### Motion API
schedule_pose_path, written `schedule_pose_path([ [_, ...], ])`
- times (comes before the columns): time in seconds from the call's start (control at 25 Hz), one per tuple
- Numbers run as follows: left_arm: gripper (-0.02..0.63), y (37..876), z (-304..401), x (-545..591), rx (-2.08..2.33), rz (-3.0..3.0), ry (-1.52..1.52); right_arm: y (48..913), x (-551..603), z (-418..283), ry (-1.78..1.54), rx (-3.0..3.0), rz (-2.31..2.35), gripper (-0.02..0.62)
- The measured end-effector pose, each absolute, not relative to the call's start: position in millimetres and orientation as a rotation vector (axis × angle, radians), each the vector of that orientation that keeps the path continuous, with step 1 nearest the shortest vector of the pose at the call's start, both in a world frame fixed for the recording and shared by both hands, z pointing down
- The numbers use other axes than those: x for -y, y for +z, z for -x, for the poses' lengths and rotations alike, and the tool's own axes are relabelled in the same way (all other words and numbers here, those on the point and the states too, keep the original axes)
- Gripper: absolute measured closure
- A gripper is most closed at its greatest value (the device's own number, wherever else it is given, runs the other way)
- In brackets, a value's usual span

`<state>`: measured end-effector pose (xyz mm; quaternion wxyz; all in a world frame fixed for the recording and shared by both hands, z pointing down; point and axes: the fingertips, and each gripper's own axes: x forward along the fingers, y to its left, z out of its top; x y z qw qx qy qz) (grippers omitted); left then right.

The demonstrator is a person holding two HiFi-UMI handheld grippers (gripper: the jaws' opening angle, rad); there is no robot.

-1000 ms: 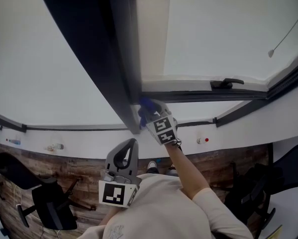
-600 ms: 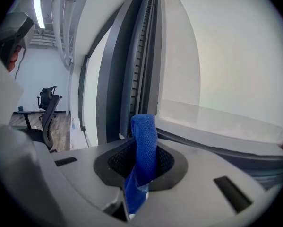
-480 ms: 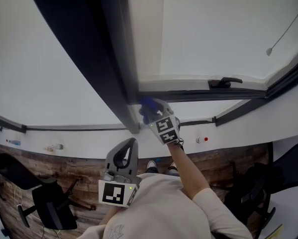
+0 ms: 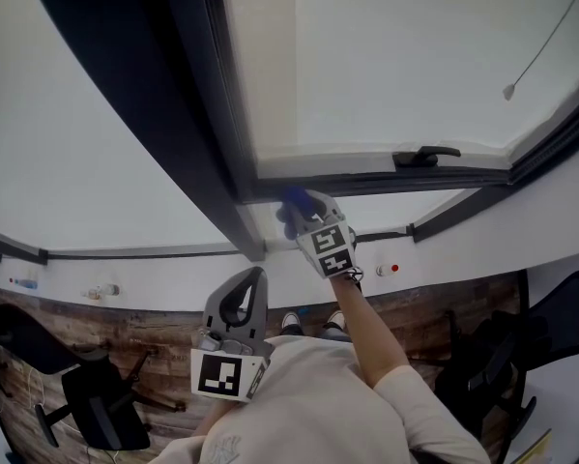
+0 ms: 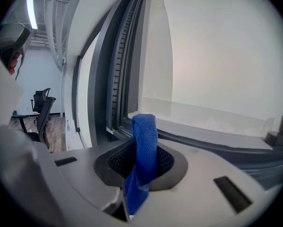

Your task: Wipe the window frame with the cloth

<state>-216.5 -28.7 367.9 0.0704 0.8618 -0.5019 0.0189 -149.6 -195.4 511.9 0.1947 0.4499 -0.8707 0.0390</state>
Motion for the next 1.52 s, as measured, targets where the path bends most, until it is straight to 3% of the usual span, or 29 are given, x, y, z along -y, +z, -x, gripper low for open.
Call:
schedule_pose_path([
  [1.52, 0.597, 361, 187, 21, 1.462, -2.642, 0.054, 509, 199, 52, 0.178, 2.335, -1.48, 0.534],
])
